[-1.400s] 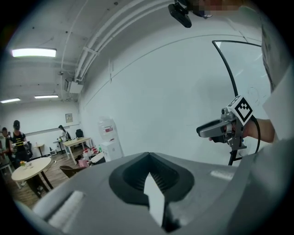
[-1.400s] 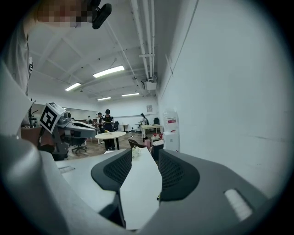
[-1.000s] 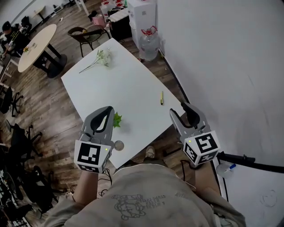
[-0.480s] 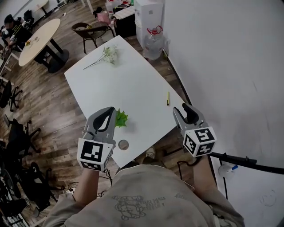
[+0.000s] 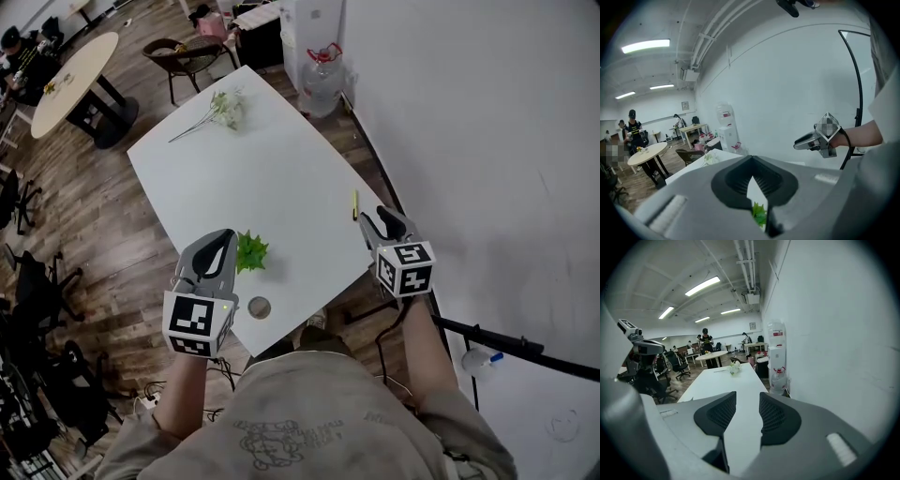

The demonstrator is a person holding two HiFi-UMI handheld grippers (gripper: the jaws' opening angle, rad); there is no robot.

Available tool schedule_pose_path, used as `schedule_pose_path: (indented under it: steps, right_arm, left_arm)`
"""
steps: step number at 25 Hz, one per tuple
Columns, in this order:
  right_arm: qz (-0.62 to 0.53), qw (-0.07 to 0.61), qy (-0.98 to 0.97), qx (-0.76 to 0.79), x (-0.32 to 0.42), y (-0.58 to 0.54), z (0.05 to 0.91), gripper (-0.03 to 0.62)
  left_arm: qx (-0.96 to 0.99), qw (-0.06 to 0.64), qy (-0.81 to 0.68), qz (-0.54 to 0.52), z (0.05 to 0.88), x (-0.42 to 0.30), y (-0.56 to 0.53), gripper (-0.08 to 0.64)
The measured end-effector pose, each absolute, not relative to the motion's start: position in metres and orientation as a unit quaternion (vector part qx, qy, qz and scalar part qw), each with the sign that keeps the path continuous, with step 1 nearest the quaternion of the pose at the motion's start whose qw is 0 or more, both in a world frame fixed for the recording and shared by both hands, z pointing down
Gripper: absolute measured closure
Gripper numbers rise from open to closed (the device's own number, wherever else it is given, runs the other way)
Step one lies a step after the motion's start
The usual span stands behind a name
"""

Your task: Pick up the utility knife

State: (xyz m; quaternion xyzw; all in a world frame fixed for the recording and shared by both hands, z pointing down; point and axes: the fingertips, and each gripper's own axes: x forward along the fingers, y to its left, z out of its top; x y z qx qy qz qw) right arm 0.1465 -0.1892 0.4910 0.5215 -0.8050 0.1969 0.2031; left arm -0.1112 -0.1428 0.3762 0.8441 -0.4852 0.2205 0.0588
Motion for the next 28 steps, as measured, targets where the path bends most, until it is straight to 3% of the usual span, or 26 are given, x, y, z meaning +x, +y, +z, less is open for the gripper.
schedule_pose_path:
  steps: [10,19,28]
  right_arm:
    - [0.257,0.277,-0.772,0.511,0.153,-0.22,0.613,0.423]
    - [0.303,0.303,-0.732,0.53,0.164,-0.238,0.688,0.43]
    - [0.321,0.32,-0.72,0.525,0.165,-0.236,0.713,0.515]
  left_arm:
    - [0.831,0.097,-0.482,0.26,0.434,-0.105,-0.161,0.56]
    - [0.836,0.117,-0.451,0.291,0.483,-0.081,-0.175,0.56]
    - [0.838,0.121,-0.432,0.31,0.505,-0.073,-0.172,0.56]
